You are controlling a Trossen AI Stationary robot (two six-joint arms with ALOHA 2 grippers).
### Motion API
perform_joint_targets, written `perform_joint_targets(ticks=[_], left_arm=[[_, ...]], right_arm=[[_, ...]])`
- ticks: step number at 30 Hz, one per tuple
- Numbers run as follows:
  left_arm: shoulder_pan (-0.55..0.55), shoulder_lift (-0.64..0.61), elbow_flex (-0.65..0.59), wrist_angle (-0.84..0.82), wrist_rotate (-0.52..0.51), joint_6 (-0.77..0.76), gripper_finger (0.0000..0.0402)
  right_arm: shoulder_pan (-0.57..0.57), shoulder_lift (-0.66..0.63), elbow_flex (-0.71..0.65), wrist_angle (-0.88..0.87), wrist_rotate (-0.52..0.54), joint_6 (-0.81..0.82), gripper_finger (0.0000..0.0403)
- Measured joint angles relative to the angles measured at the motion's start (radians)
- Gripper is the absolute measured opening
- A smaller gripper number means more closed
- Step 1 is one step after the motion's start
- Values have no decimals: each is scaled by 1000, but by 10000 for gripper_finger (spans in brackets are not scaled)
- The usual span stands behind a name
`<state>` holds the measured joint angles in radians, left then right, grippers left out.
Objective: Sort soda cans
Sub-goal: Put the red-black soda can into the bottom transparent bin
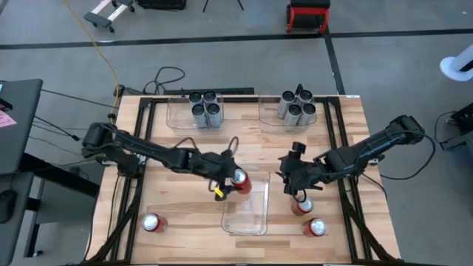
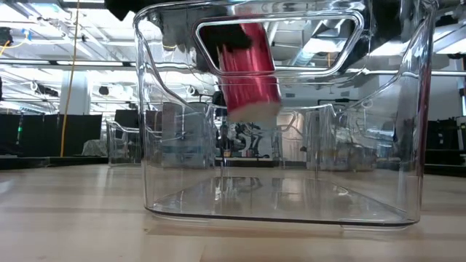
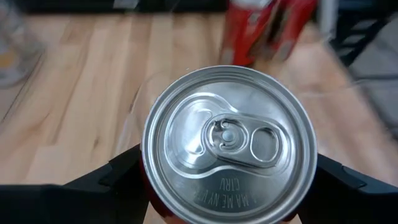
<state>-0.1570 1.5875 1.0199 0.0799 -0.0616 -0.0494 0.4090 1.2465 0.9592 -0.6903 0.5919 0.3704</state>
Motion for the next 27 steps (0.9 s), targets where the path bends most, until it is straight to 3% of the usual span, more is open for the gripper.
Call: perform_joint_targets(ticks=[8,15,27], left_arm=[[-6,99,26,-1,-97,-96,294],[-8,101,23,-96,-216,-137,294],[-7,98,24,-156,-301,-189,294]], right_arm=[[29,0,0,-35,1,41,255],[50,0,0,-35,13,42,255],[47,0,0,-35,16,42,255]])
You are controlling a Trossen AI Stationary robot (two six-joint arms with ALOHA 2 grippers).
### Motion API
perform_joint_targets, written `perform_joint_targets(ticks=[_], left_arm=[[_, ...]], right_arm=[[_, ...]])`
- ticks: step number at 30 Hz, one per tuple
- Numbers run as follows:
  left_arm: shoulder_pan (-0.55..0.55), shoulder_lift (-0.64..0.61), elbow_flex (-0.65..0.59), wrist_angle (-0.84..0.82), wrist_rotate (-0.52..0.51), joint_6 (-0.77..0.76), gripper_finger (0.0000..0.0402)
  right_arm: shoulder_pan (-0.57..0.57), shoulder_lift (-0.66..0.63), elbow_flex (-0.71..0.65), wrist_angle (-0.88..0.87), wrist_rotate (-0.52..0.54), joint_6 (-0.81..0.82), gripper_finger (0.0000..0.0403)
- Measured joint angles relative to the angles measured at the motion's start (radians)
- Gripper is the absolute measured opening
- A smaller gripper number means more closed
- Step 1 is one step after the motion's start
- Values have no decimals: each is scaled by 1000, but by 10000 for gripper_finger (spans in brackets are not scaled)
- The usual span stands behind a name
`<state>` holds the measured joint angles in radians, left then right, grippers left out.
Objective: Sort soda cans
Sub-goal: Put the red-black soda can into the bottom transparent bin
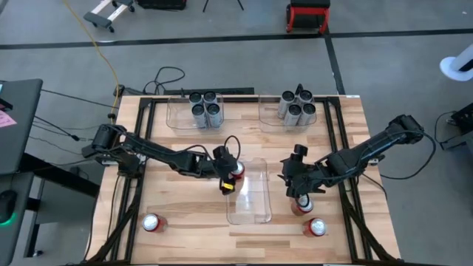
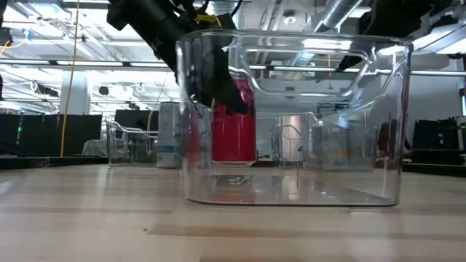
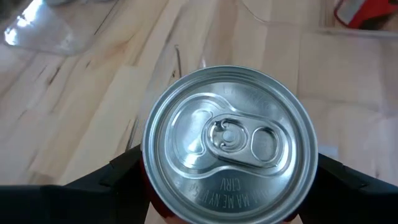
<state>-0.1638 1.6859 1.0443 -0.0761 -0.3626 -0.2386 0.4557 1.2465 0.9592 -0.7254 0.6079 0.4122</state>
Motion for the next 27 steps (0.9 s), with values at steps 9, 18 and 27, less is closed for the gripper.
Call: perform_joint_targets(ticks=[9,18,27], left_arm=[[-1,4,-2,-12,37,101,333],[-1,2,-2,-22,57,170,360],[-1,-33,13,-25,67,202,347]], right_arm=[[-28,-12,1,-4,54,82,255],[-29,-84,1,8,53,125,255],[-12,-193,1,-131,-38,268,255]])
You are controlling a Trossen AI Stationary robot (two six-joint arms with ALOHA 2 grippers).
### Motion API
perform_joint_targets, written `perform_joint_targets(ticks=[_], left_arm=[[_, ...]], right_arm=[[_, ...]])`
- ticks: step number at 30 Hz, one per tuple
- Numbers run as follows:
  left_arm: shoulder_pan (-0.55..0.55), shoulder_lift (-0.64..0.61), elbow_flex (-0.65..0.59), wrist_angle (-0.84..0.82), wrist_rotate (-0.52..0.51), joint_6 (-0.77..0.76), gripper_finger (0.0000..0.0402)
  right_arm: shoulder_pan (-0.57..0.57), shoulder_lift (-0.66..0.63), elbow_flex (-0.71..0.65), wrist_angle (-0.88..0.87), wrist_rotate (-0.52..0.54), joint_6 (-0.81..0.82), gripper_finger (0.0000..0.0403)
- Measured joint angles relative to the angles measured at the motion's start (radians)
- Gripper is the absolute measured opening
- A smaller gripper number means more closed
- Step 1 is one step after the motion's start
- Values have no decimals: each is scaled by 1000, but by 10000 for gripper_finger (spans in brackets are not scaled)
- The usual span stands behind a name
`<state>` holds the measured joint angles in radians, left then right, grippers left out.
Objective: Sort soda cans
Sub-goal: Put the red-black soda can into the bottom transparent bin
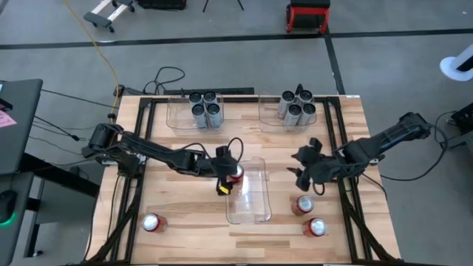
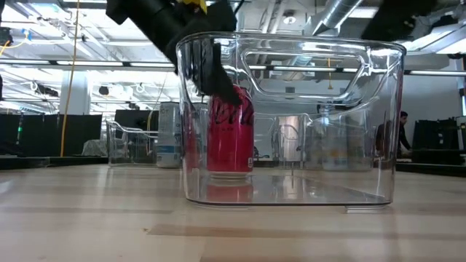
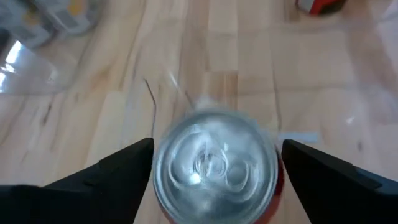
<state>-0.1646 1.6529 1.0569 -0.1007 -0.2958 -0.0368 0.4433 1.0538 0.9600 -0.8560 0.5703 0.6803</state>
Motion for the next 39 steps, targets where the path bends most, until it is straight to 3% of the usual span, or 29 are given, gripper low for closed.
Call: perform_joint_targets(ticks=[4,8,11,17,22,33,39], left_arm=[[0,-33,8,-1,0,-2,347],[-1,-89,10,-6,-2,-11,347],[-1,-138,10,-37,-9,-28,347],[-31,-231,10,-134,-192,-63,347],[-70,-285,10,-176,-238,-62,347],[-85,-294,3,-177,-244,9,348],[-60,-294,3,-248,-270,-50,348]], right_arm=[[4,-26,0,-91,-59,139,255],[31,-31,0,-99,-175,247,255],[80,-9,0,-101,-205,340,255],[179,50,0,-139,-231,536,255],[258,78,17,-162,-241,727,255],[342,278,293,-477,-210,1019,255],[326,426,439,-534,-323,1018,255]])
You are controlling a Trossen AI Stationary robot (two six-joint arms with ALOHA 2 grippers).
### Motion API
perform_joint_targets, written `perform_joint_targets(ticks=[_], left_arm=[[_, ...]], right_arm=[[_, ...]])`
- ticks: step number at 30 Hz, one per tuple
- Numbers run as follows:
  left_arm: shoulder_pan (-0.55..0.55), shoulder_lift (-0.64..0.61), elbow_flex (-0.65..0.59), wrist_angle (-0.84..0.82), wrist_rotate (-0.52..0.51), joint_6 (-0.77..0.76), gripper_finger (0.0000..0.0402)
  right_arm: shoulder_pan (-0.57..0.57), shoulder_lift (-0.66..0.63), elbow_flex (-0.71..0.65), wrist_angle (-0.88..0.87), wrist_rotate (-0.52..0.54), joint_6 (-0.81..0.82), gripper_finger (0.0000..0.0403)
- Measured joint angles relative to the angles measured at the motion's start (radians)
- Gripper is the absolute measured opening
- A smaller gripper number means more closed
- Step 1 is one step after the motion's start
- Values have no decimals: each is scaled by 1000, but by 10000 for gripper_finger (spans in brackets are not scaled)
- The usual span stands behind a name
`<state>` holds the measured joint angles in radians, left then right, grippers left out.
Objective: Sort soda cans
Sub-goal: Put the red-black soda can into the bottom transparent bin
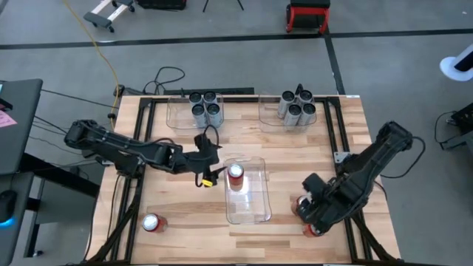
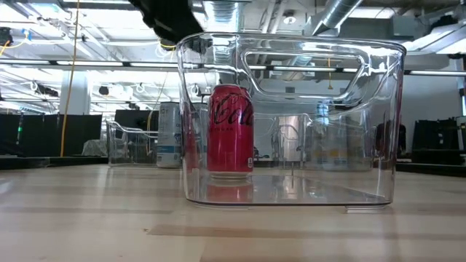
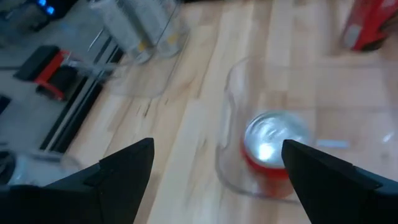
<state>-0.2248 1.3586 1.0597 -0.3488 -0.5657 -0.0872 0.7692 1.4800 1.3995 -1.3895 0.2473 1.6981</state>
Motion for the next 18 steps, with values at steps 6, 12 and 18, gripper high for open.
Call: perform_joint_targets(ticks=[6,12,18], left_arm=[[29,0,-1,-68,-5,-8,348],[50,0,-1,-87,-4,12,348],[76,0,-1,-87,-4,54,348]], right_arm=[[-19,62,28,-18,-66,-46,255],[-20,63,29,32,95,-109,255],[-83,63,29,86,120,-154,255]])
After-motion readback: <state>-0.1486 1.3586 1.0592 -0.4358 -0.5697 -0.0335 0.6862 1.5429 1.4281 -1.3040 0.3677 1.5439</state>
